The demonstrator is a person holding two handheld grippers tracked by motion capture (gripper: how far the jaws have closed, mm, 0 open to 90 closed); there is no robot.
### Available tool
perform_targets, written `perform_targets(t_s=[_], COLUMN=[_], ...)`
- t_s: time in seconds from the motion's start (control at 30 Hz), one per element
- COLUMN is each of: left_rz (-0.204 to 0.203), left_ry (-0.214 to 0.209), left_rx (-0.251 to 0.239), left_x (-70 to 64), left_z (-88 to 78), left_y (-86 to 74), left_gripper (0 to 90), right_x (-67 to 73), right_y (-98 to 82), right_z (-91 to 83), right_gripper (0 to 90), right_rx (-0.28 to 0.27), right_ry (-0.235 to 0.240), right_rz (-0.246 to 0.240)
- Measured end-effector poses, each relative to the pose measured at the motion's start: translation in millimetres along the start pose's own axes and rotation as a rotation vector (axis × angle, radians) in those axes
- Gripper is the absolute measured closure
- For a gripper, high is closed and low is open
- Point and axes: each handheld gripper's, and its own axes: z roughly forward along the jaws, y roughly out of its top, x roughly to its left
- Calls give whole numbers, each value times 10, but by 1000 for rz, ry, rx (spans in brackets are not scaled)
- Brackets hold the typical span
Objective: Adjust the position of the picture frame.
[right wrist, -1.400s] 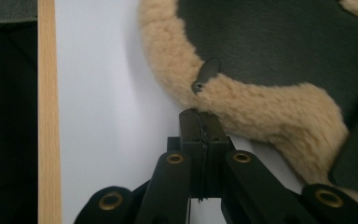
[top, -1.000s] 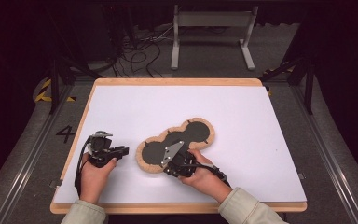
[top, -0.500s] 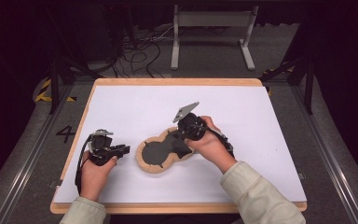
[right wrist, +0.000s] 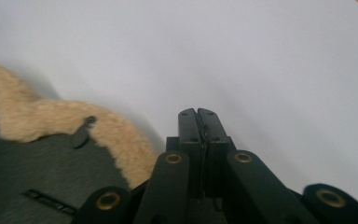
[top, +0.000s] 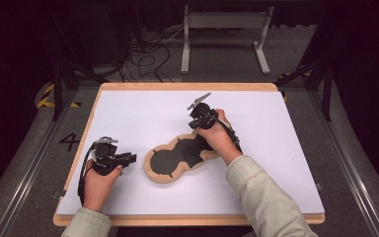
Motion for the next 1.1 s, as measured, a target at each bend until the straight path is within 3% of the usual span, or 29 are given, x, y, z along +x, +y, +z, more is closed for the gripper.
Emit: perform_targets(t_s=[0.17,0.23,0.33,0.4,0.57,0.73,0.97,1.1], left_rz=[3,5,2,2,5,13,45,75], left_ry=[-5,-3,-2,-5,-10,-24,-52,-86], left_rx=[5,3,2,-2,1,10,23,33], left_x=[7,13,22,24,29,-4,-105,-170], left_z=[7,4,-3,-21,-38,-36,-33,-12], left_y=[-6,-7,-10,-14,-21,-9,10,30], left_gripper=[693,692,692,691,690,679,662,652], right_x=[-148,-167,-158,-123,-140,-131,-81,-44], right_y=[-74,-96,-90,-98,-224,-388,-547,-667], right_z=[172,194,186,148,-13,-164,-316,-437], right_gripper=[900,900,900,900,900,900,900,900], right_rx=[57,46,62,98,121,135,183,215], right_ry=[-48,-40,-49,-71,-53,-37,-27,3], right_rz=[42,56,38,1,36,27,23,47])
